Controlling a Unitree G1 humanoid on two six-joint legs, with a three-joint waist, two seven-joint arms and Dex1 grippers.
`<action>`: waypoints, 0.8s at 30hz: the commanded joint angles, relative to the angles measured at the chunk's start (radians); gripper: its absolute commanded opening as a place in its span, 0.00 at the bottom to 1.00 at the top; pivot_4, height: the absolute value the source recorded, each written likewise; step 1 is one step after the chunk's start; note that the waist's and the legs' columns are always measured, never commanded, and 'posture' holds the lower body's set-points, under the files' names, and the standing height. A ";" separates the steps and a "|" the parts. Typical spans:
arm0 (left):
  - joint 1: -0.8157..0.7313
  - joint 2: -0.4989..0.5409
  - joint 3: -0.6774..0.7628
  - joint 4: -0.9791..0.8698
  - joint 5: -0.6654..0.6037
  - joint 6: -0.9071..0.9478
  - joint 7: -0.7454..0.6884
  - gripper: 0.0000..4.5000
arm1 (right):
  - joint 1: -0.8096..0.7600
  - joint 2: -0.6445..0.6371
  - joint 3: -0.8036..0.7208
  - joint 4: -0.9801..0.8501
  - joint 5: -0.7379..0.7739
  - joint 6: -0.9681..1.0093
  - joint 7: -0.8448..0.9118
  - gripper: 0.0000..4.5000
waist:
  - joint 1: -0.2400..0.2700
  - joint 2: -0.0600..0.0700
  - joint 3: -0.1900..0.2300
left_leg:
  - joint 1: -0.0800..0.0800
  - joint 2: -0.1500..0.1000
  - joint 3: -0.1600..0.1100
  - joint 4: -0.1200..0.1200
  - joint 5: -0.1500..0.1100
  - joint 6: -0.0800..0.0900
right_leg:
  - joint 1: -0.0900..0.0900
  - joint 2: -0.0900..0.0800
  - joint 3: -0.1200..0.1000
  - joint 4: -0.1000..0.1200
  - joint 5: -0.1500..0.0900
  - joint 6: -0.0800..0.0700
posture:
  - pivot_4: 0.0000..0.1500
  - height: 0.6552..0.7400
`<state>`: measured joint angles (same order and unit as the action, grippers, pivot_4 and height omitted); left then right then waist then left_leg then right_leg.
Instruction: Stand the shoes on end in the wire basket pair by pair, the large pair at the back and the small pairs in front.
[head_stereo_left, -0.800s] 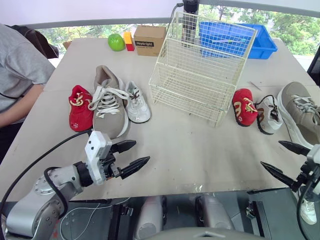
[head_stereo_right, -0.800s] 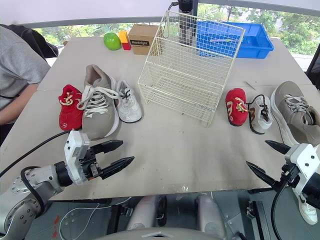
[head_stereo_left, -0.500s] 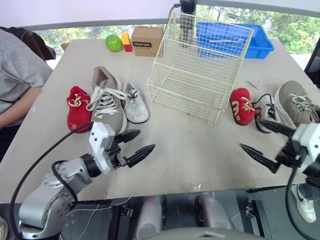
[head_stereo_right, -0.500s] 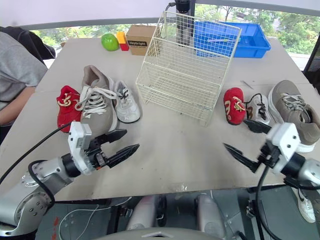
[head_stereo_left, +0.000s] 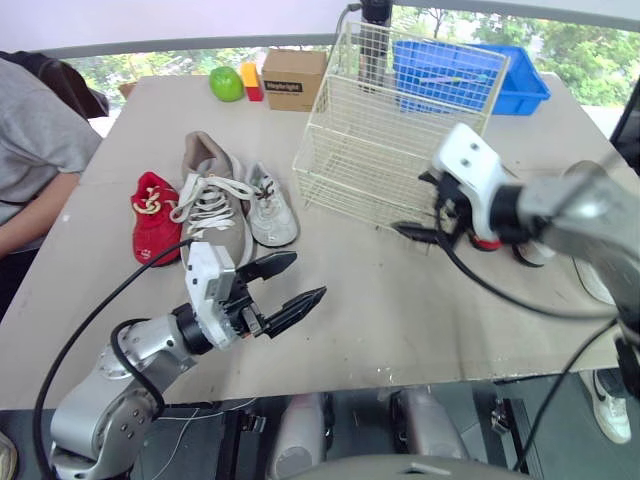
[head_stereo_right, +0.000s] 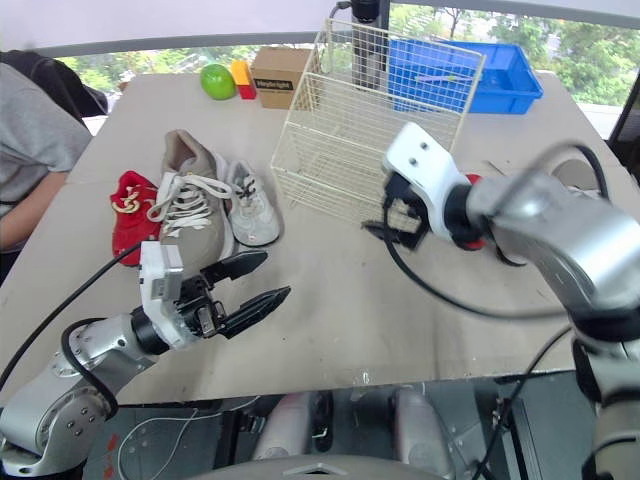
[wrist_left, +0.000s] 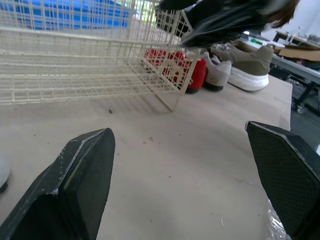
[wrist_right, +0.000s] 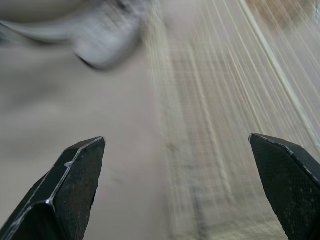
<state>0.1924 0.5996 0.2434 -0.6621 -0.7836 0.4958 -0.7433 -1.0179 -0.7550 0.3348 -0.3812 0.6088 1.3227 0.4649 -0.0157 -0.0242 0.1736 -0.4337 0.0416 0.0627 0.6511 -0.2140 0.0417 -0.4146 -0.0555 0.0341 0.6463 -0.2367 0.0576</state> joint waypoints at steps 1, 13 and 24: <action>0.008 -0.018 0.000 -0.045 0.009 -0.035 0.022 1.00 | -0.106 0.004 0.137 0.164 -0.077 -0.005 0.106 0.99 | 0.004 0.000 0.000 | 0.000 0.000 -0.001 0.000 0.000 0.000 | 0.000 0.000 -0.001 0.000 0.000 0.000 | 1.00 1.00; 0.075 -0.043 0.000 -0.089 0.022 -0.071 0.064 1.00 | -0.213 0.000 0.353 0.394 -0.269 -0.209 0.465 0.01 | 0.002 0.000 0.000 | -0.001 0.000 -0.001 -0.001 0.000 0.000 | 0.000 0.000 -0.003 -0.001 0.000 0.000 | 1.00 1.00; 0.101 -0.036 0.009 -0.076 0.026 -0.104 0.046 1.00 | -0.028 -0.217 0.300 0.281 -0.436 -0.699 0.784 0.01 | 0.003 0.001 0.000 | -0.002 -0.001 -0.002 -0.001 0.000 0.000 | 0.001 -0.001 -0.005 -0.003 0.000 0.000 | 1.00 1.00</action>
<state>0.2883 0.5579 0.2344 -0.7122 -0.7498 0.4179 -0.6844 -1.0529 -0.9498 0.6820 -0.0661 0.1841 0.6723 1.1949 -0.0131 -0.0235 0.1740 -0.4355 0.0409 0.0612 0.6501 -0.2143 0.0418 -0.4141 -0.0562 0.0291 0.6435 -0.2367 0.0578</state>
